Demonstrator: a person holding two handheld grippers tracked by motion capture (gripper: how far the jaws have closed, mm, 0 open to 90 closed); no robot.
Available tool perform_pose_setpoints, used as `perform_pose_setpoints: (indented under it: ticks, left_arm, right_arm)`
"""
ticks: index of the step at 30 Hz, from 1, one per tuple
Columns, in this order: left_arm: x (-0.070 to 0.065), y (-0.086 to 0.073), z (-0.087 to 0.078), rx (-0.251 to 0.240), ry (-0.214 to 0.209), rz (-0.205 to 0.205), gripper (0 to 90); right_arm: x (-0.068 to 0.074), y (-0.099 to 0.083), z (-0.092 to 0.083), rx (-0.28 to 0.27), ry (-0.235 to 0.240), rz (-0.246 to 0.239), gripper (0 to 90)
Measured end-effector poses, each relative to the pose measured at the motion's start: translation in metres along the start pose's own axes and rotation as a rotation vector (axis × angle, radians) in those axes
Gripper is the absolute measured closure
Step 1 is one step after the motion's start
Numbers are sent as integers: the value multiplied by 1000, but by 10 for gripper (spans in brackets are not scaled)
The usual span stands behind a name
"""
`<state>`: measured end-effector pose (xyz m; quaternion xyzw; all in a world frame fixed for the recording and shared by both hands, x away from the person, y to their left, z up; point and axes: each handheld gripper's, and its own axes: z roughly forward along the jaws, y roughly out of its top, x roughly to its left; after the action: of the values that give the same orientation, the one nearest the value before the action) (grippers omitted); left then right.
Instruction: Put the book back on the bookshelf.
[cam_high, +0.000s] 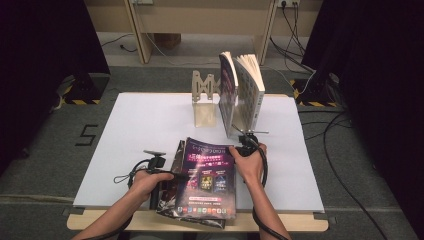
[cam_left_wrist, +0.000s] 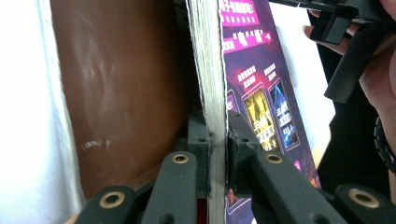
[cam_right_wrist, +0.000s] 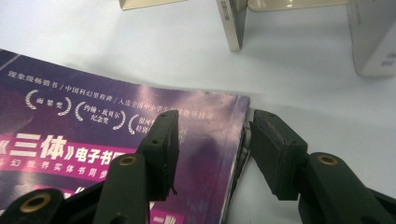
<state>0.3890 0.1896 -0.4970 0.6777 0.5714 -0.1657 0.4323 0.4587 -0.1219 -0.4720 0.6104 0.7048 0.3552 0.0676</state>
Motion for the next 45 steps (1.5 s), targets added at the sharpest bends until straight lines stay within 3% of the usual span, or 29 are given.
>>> perform_pose_setpoints:
  ticks: [8, 11, 13, 18, 20, 23, 24, 25, 27, 28, 31, 32, 35, 39, 42, 45]
  left_arm:
    - [1, 4, 0, 12, 5, 7, 817]
    - [2, 4, 1, 12, 7, 8, 813]
    - [2, 4, 1, 11, 7, 9, 808]
    - [2, 5, 1, 16, 13, 24, 804]
    - [2, 5, 0, 13, 23, 34, 804]
    - [3, 7, 0, 10, 26, 46, 804]
    - [2, 7, 0, 10, 31, 52, 804]
    - [1, 8, 1, 10, 33, 61, 805]
    - [1, 7, 0, 2, 25, 62, 809]
    - [2, 6, -1, 2, 22, 61, 813]
    - [4, 6, -2, 5, 8, 60, 825]
    - [4, 6, -2, 8, 3, 57, 830]
    - [5, 7, -3, 22, -8, 59, 835]
    - [8, 5, -4, 52, -35, 52, 837]
    - [8, 4, -4, 46, -37, 37, 837]
    - [7, 4, -5, 43, -34, 52, 837]
  right_arm:
    - [-3, 8, 12, -2, -11, -8, 502]
    - [-5, 9, 15, -11, 10, 0, 506]
    - [-4, 9, 16, -9, 8, -23, 511]
    - [-3, 9, 14, -23, -23, -52, 611]
    - [-2, 9, 10, -26, -26, -67, 704]
    - [-2, 10, 4, -14, 55, -69, 757]
    - [-1, 10, 5, 1, 160, -12, 747]
    - [2, 10, 7, 15, 205, 8, 726]
    - [9, 9, 9, 16, 99, -86, 690]
    - [9, 10, 10, 18, 111, -58, 662]
    - [2, 13, 6, -34, 17, -76, 598]
    - [-1, 16, 5, -48, 12, -50, 585]
    - [-7, 18, 7, -31, -6, -44, 564]
    - [-8, 16, 15, -20, 10, -39, 551]
    - [-6, 14, 20, -10, 30, -37, 548]
    - [-6, 14, 20, -8, 39, -32, 545]
